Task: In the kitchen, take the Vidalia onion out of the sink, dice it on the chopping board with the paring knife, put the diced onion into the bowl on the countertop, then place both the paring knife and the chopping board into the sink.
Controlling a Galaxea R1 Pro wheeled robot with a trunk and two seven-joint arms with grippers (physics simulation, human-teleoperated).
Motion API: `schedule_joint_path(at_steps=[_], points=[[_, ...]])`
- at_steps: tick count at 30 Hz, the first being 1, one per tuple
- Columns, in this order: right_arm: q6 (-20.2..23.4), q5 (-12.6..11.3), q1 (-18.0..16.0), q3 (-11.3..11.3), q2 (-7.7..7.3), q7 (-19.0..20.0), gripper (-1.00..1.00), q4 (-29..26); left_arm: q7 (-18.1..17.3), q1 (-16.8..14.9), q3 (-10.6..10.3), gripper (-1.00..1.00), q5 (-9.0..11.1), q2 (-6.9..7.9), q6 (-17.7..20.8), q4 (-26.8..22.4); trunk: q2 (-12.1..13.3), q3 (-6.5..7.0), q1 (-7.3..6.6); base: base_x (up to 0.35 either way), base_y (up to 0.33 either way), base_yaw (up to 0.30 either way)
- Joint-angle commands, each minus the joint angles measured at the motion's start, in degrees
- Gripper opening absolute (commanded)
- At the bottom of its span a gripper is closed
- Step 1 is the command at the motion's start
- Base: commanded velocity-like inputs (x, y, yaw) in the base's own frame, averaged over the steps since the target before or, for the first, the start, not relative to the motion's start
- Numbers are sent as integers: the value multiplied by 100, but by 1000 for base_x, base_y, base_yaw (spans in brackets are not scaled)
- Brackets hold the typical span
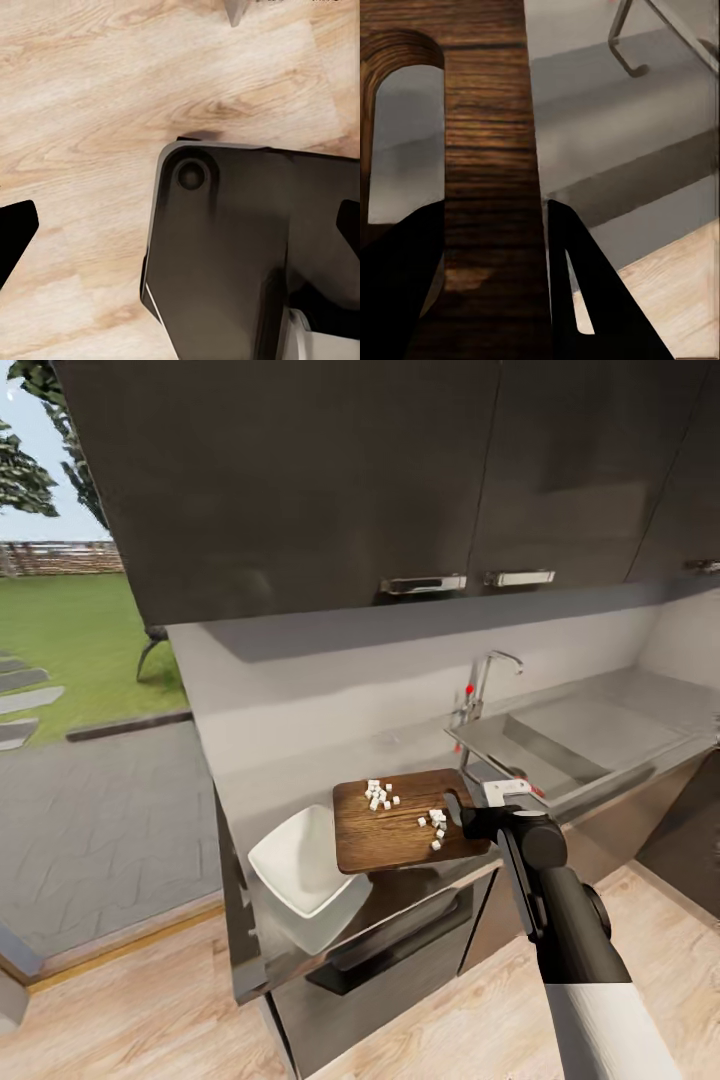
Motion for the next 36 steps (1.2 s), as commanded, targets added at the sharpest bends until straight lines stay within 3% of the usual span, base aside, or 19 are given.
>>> schedule_joint_path(at_steps=[1, 17, 36], points=[[26, 48, -6, -1, 2, 40, -100, -4, 47, 0, -39, 100, 55, 10, -19, -7, -12, -4, 4, -2, 86, -198], [26, 48, -6, 7, 4, 39, -100, 17, 47, 0, -39, 100, 55, 10, -10, 1, -12, 103, 4, 0, 256, -189], [26, 83, -6, 57, 22, 44, -100, 29, 47, 0, -39, 100, 55, 10, -10, 23, -12, 109, 4, 16, 69, -7]])
